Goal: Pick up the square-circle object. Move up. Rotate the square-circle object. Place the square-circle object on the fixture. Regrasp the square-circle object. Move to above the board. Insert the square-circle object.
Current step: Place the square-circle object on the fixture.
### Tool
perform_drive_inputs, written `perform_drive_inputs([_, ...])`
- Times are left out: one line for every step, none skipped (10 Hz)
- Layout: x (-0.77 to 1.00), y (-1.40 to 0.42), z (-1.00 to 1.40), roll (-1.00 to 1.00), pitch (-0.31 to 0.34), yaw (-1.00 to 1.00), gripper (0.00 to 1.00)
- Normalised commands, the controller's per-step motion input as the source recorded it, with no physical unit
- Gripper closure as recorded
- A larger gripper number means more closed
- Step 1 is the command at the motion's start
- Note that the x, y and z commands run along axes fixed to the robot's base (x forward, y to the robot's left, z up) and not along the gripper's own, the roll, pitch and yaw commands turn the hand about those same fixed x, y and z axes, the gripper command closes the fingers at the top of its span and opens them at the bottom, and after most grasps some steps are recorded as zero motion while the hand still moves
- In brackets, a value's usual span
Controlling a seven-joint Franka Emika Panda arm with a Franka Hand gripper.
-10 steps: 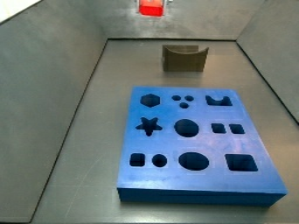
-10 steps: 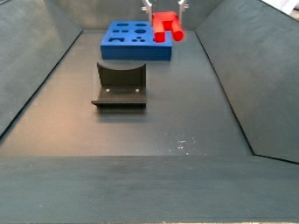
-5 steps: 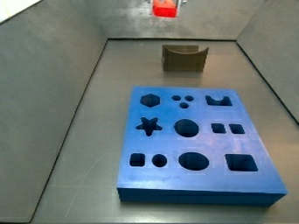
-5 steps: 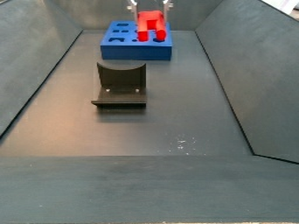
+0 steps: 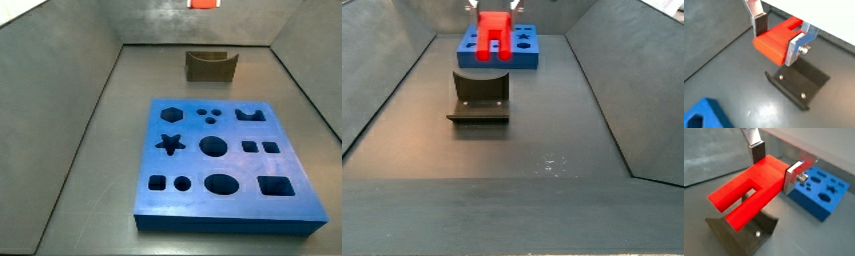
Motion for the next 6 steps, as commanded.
perform_drive_inputs([0.47,0.05,0.0,-1.0,-0.047,0.0,1.0])
perform_drive_inputs([0.36,0.05,-0.01,-1.0,-0.01,0.0,1.0])
perform_drive_inputs([0.27,0.05,-0.01,-1.0,0.023,0.0,1.0])
perform_drive_inputs([0.16,0.05,-0.01,-0.78,0.056,-0.02,1.0])
perform_drive_inputs([0.08,0.05,-0.01,-0.61,0.069,-0.03,1.0])
perform_drive_inputs([0.05,0.04,-0.01,-0.37,0.053,-0.05,1.0])
